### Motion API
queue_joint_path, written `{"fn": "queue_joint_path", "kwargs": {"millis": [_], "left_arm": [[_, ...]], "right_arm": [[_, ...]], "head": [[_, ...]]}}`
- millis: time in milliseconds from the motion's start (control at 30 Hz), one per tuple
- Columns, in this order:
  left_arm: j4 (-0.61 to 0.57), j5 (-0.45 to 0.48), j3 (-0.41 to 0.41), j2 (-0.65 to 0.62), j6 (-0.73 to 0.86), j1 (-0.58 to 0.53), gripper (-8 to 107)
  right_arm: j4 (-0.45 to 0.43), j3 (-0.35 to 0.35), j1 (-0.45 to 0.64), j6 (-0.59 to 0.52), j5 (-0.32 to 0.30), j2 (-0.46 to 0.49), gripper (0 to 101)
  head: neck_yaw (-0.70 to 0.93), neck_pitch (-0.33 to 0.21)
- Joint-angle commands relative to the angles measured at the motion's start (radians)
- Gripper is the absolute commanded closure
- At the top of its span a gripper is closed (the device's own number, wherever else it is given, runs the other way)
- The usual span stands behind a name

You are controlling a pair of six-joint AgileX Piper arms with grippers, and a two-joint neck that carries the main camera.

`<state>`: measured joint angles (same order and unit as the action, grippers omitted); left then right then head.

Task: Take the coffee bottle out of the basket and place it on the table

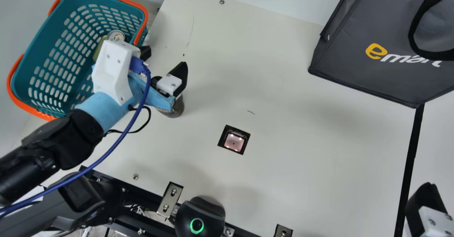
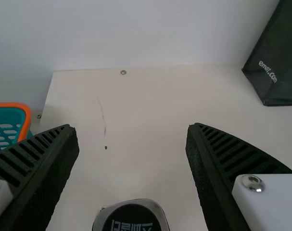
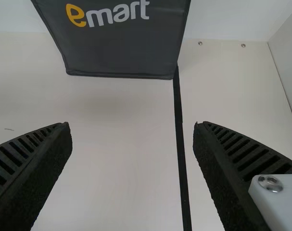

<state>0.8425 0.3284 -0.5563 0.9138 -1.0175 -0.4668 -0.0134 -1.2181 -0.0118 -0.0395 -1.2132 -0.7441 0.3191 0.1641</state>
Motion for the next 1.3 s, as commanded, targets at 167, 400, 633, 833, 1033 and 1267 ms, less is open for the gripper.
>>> {"fn": "queue_joint_path", "kwargs": {"millis": [167, 400, 633, 833, 1033, 1267], "left_arm": [[-0.060, 0.011, -0.027, -0.010, 0.072, 0.017, 9], [-0.131, 0.018, -0.048, -0.020, 0.151, 0.041, 9], [-0.199, 0.026, -0.065, -0.032, 0.227, 0.062, 9], [-0.252, 0.033, -0.081, -0.040, 0.291, 0.083, 9], [-0.305, 0.041, -0.097, -0.048, 0.350, 0.106, 9], [-0.355, 0.047, -0.107, -0.059, 0.404, 0.130, 9]], "right_arm": [[0.000, 0.000, 0.000, 0.000, 0.000, 0.000, 11], [0.000, 0.000, 0.000, 0.000, 0.000, 0.000, 11], [0.000, 0.000, 0.000, 0.000, 0.000, 0.000, 11], [0.000, 0.000, 0.000, 0.000, 0.000, 0.000, 11], [0.000, 0.000, 0.000, 0.000, 0.000, 0.000, 11], [0.000, 0.000, 0.000, 0.000, 0.000, 0.000, 11]], "head": [[0.002, -0.026], [0.002, -0.026], [0.002, -0.026], [0.002, -0.026], [0.002, -0.026], [0.002, -0.026]]}}
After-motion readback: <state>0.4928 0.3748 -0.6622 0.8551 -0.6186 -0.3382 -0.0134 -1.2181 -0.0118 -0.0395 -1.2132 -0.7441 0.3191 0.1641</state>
